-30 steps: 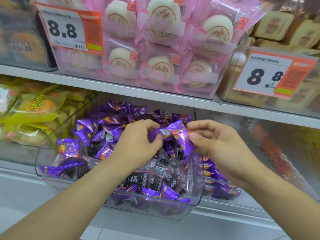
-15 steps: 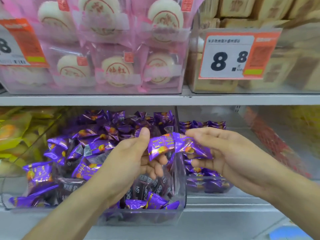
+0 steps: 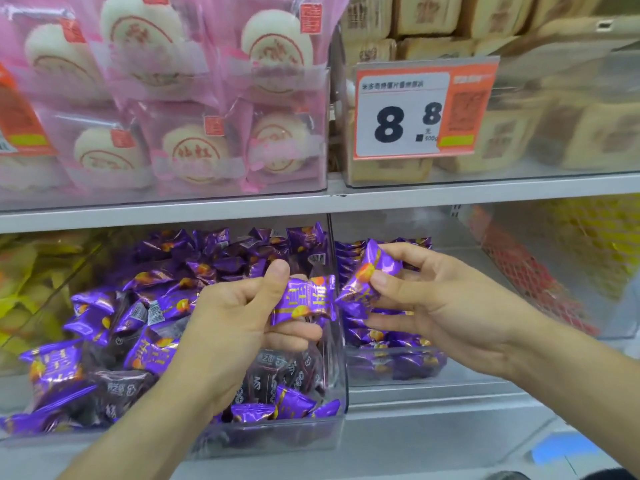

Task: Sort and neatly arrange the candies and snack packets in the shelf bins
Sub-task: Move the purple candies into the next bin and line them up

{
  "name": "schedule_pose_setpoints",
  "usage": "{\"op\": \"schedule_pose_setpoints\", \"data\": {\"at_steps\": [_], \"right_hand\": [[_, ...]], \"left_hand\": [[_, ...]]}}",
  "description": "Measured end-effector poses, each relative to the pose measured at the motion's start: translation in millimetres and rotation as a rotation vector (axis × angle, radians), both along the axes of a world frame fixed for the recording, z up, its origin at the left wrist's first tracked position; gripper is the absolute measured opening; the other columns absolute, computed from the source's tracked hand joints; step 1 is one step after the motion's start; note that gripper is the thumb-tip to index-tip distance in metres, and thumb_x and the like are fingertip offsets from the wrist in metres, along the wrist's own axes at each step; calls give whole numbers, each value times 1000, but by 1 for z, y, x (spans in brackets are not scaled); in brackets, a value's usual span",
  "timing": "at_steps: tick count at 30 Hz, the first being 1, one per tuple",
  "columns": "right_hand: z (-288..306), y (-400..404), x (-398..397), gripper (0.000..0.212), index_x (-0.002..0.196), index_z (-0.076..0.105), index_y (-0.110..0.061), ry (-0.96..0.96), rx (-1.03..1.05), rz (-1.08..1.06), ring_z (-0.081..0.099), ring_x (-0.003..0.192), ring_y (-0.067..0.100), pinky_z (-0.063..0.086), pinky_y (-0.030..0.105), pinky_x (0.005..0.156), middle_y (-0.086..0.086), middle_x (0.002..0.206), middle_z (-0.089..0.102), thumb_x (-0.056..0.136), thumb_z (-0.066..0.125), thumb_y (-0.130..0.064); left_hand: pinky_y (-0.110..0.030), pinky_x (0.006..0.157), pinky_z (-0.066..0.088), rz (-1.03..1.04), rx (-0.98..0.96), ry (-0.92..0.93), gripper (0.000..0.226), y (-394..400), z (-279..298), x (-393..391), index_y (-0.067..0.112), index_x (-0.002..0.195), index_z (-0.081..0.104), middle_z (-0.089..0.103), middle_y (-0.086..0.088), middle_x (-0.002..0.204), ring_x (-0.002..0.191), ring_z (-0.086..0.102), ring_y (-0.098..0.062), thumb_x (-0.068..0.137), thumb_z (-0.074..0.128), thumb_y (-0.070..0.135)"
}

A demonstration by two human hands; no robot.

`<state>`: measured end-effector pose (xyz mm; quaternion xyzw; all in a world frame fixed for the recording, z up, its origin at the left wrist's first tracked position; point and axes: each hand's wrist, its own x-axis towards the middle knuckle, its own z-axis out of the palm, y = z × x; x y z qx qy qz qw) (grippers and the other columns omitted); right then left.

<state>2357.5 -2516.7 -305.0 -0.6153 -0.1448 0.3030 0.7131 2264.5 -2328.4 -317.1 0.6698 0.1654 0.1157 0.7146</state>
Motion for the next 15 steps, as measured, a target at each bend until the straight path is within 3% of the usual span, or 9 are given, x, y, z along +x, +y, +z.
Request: {"op": "schedule_pose_setpoints", "data": {"at_steps": [3, 5, 8, 11, 15], "right_hand": [[1, -2, -2, 42, 121, 63, -15, -38, -30, 34, 63, 74, 22, 61, 39, 67, 11, 94, 69, 80, 71, -16], [-1, -1, -3, 49, 120, 60, -10, -86, -70, 20, 60, 69, 20, 57, 35, 58, 12, 90, 68, 74, 74, -21], [-4, 2, -1, 45, 114, 61, -2, -108, -65, -33, 54, 59, 17, 51, 28, 51, 14, 83, 65, 77, 70, -25], [-6, 2, 2, 26, 113, 67, -8, -118, -48, -74, 53, 64, 19, 51, 27, 57, 18, 89, 59, 92, 61, -23], [-6, -1, 4, 25, 108, 74, -17, -158, -77, -31, 58, 82, 27, 45, 45, 78, 24, 99, 68, 102, 50, -14]], "left_hand": [[-22, 50, 57, -36, -36, 35, 52, -4, 2, -1, 0, 84, 74, 72, -27, 74, 58, 72, -27, 84, 52, 47], [-24, 58, 59, -79, -131, 42, 53, -6, 3, -1, -6, 92, 71, 74, -25, 84, 72, 75, -30, 90, 49, 43], [-28, 67, 61, -139, -252, 39, 50, -7, 8, -3, -10, 99, 67, 74, -24, 95, 87, 74, -35, 94, 48, 36], [-27, 68, 61, -156, -268, 56, 44, -6, 10, -5, -10, 99, 66, 74, -25, 97, 89, 74, -34, 95, 50, 30], [-24, 60, 60, -116, -213, 75, 43, -7, 9, -7, -5, 94, 70, 74, -24, 91, 79, 75, -31, 94, 51, 34]]}}
